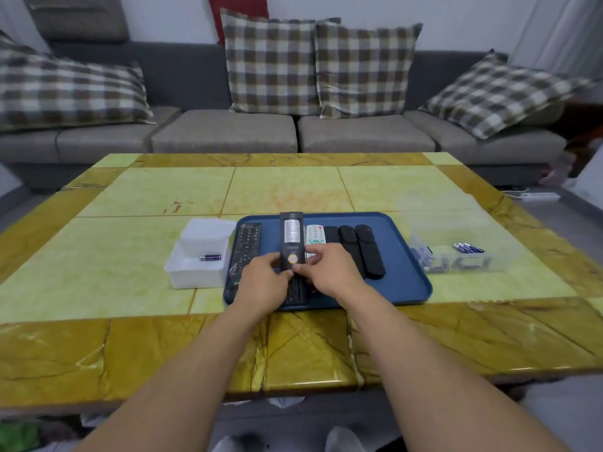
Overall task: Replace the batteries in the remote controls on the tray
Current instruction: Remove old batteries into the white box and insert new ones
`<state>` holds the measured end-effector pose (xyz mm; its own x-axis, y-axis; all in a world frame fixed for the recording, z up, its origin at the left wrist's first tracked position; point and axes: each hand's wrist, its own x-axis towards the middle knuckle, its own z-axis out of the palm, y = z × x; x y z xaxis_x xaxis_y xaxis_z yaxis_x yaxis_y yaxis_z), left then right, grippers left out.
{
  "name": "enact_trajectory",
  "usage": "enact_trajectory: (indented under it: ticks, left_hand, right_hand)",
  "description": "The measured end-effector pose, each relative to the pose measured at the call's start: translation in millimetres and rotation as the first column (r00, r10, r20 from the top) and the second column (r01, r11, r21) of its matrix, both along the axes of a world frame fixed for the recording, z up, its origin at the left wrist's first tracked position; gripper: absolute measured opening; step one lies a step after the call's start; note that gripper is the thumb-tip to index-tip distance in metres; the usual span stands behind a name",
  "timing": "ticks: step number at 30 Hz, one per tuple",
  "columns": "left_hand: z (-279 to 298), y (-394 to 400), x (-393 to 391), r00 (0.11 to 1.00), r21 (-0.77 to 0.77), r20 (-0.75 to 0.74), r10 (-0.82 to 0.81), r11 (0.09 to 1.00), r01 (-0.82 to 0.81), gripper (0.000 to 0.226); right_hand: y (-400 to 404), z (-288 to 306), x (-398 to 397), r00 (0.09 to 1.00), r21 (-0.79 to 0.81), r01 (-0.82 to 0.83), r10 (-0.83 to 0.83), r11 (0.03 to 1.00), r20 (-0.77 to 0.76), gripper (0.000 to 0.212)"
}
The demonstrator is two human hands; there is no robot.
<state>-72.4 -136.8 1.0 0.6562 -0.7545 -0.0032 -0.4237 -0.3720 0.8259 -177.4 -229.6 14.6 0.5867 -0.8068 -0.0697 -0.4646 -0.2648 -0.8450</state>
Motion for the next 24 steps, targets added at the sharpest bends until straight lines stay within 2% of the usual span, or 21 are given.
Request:
enact_trajectory:
  ticks: [5, 8, 14, 19, 24]
  left_hand:
    - [-4.9, -0.1, -1.2, 0.999, 0.057, 0.033, -0.011, 0.998, 0.009, 0.024]
    - [-4.6, -0.4, -2.5, 0.999, 0.050, 0.032, -0.012, 0.999, 0.011, 0.026]
    - [1.2, 0.2, -7.7, 0.999, 0.024, 0.020, 0.027, 0.999, -0.028, 0.032]
    - [1.3, -3.6, -7.0, 0.997, 0.011, 0.001, 0.078, 0.997, -0.078, 0.055]
    - [8.2, -8.4, -15.2, 0.991, -0.120, 0.063, 0.117, 0.987, -0.109, 0.050]
  right_hand:
    - [-4.2, -0.5, 1.2, 0.992, -0.058, 0.037, -0.044, 0.998, -0.122, 0.045]
    - [-6.5, -2.3, 0.1, 0.989, -0.087, 0.065, -0.076, 0.994, -0.126, 0.049]
    - [-10.1, -7.8, -4.4, 0.986, -0.038, 0.124, -0.127, 0.992, -0.111, 0.061]
    - [-8.8, -2.7, -15.3, 0.987, -0.057, 0.148, -0.151, 0.987, -0.059, 0.042]
    - [-20.9, 11.0, -29.5, 0.952, -0.219, 0.303, -0.283, 0.927, 0.118, 0.025]
